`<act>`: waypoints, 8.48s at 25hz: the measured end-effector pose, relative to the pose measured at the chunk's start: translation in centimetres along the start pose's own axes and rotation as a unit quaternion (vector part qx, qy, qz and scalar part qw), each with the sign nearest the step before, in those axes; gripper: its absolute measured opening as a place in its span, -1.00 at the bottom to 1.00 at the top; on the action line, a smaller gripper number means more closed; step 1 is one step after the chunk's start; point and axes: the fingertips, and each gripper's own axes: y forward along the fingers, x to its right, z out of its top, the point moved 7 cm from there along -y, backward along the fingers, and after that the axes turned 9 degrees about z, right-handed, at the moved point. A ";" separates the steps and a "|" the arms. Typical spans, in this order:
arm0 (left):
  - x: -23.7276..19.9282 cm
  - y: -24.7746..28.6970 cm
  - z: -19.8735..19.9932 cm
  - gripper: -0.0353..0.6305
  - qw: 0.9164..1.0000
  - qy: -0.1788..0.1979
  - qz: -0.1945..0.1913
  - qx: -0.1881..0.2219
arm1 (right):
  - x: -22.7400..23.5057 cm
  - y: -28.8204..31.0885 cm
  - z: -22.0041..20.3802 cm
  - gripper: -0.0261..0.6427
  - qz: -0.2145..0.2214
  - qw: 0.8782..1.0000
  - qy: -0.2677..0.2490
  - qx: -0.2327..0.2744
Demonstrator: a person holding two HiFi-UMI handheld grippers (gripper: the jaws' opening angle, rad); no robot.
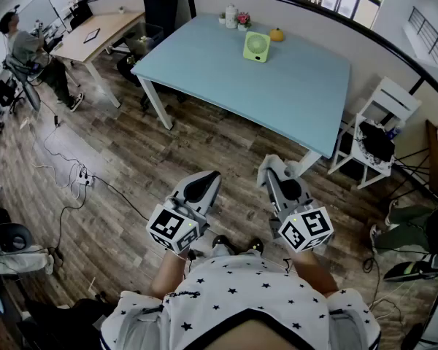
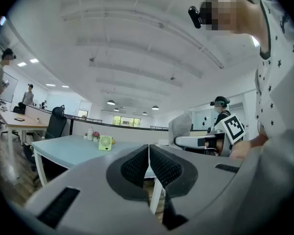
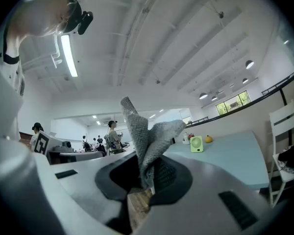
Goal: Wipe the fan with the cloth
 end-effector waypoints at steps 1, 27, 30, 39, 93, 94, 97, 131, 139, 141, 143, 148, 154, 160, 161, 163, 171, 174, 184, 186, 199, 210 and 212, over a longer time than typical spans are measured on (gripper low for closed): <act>0.0 -0.1 0.0 -0.80 1.000 0.000 0.000 0.000 | 0.0 -0.1 -0.2 -0.78 -0.002 1.000 0.001 -0.002; -5.1 -2.0 -0.5 -0.80 0.999 -0.021 0.023 0.013 | -1.7 3.9 -0.4 -0.78 0.011 1.000 0.018 -0.006; -6.0 -2.2 -0.3 -0.80 0.999 -0.012 0.029 0.014 | -1.7 4.9 -0.4 -0.78 0.005 1.000 0.019 -0.008; -10.2 -3.4 -0.5 -0.80 0.999 -0.003 0.042 0.013 | -3.0 8.6 -0.8 -0.78 0.007 1.000 0.011 -0.009; -18.5 24.6 1.6 -0.80 1.000 0.008 0.024 0.000 | 25.3 23.2 2.0 -0.77 -0.009 0.998 0.055 -0.013; -18.5 25.3 1.5 -0.80 1.000 0.007 0.024 -0.002 | 26.1 23.3 2.0 -0.77 -0.010 0.998 0.056 -0.010; -18.8 27.3 1.6 -0.80 1.000 0.007 0.028 -0.004 | 28.2 23.8 2.2 -0.76 -0.011 0.998 0.058 -0.004; -31.1 48.6 5.7 -0.80 0.984 0.020 -0.177 0.013 | 37.6 34.4 5.3 -0.76 -0.188 0.981 0.037 0.035; -35.7 50.0 5.5 -0.80 0.983 0.009 -0.182 0.009 | 38.3 39.5 4.5 -0.76 -0.193 0.981 0.029 0.008; -36.8 50.3 5.4 -0.80 0.983 0.007 -0.182 0.009 | 38.6 41.0 4.3 -0.76 -0.190 0.981 0.025 0.001; -37.8 50.7 5.2 -0.80 0.983 0.005 -0.182 0.007 | 38.9 42.5 4.0 -0.76 -0.189 0.982 0.021 -0.008; -40.3 51.6 4.9 -0.80 0.984 -0.001 -0.181 0.005 | 40.0 45.9 2.9 -0.76 -0.187 0.982 0.016 -0.032; -42.7 53.2 3.9 -0.80 0.984 -0.012 -0.177 -0.004 | 42.6 49.6 1.2 -0.76 -0.195 0.978 0.020 -0.067; -44.0 55.0 3.0 -0.80 0.984 -0.025 -0.177 -0.014 | 45.4 52.8 -0.4 -0.76 -0.198 0.974 0.020 -0.109; -44.2 55.2 2.8 -0.80 0.984 -0.028 -0.176 -0.016 | 45.8 53.3 -0.7 -0.76 -0.196 0.973 0.019 -0.117; -44.6 55.6 2.5 -0.80 0.984 -0.036 -0.173 -0.018 | 46.5 54.2 -1.3 -0.76 -0.193 0.972 0.017 -0.135; -46.7 56.3 1.1 -0.80 0.987 -0.053 -0.149 -0.027 | 48.8 56.5 -3.9 -0.76 -0.197 0.964 0.042 -0.176; -47.5 56.4 0.6 -0.80 0.988 -0.057 -0.143 -0.033 | 49.3 56.7 -4.5 -0.76 -0.205 0.961 0.057 -0.179; -47.9 57.2 0.0 -0.80 0.985 -0.066 -0.153 -0.039 | 50.7 56.0 -4.3 -0.76 -0.237 0.954 0.090 -0.161; -47.8 57.4 -0.1 -0.80 0.985 -0.067 -0.157 -0.040 | 51.0 55.7 -4.0 -0.76 -0.242 0.953 0.094 -0.156; -46.8 56.8 0.1 -0.80 0.984 -0.059 -0.163 -0.045 | 53.0 50.0 -2.4 -0.76 -0.301 0.939 0.123 -0.108; -46.2 56.4 0.5 -0.80 0.983 -0.049 -0.170 -0.042 | 54.4 45.6 -3.2 -0.76 -0.356 0.919 0.138 -0.100; -46.3 56.3 0.5 -0.80 0.984 -0.051 -0.166 -0.042 | 54.5 45.7 -3.2 -0.76 -0.355 0.920 0.136 -0.098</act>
